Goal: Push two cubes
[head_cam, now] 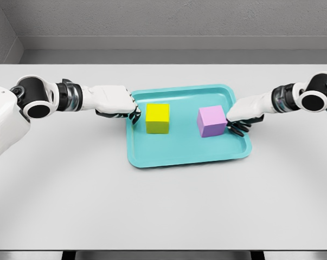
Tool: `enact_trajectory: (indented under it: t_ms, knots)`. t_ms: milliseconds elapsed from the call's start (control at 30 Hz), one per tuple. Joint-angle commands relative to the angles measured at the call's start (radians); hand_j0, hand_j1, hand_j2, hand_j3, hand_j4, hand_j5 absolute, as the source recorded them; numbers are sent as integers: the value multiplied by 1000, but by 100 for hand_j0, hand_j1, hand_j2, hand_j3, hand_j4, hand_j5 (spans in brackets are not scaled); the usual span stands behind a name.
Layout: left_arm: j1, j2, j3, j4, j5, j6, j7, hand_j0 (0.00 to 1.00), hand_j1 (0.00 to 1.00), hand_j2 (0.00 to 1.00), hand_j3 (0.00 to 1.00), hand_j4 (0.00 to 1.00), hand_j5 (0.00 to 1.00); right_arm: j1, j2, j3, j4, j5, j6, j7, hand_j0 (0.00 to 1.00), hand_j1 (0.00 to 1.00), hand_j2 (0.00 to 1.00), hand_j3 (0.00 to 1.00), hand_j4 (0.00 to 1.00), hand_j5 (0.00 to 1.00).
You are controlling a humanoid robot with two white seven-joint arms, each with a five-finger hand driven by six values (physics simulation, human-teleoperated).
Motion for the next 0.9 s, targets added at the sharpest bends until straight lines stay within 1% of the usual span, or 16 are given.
enact_trajectory:
  t_ms: [0, 400, 500, 867]
  knots:
    - [0, -8, 1, 0, 5, 2, 0, 47, 47, 47, 47, 47, 47, 0, 6, 0, -6, -20, -1, 3, 14, 14, 14, 14, 14, 14]
    - [0, -48, -1, 0, 3, 2, 0, 47, 47, 47, 47, 47, 47, -6, 35, 13, -7, -20, -1, 3, 13, 13, 13, 13, 13, 13]
    - [-2, -52, -18, 0, 2, 2, 0, 47, 47, 47, 47, 47, 47, -6, 41, 14, -6, -20, 1, 3, 13, 13, 13, 13, 13, 13]
    - [-8, -45, -14, -12, 9, 2, 0, 47, 47, 47, 47, 47, 47, -8, 58, 14, -4, -20, 2, 3, 13, 13, 13, 13, 13, 13]
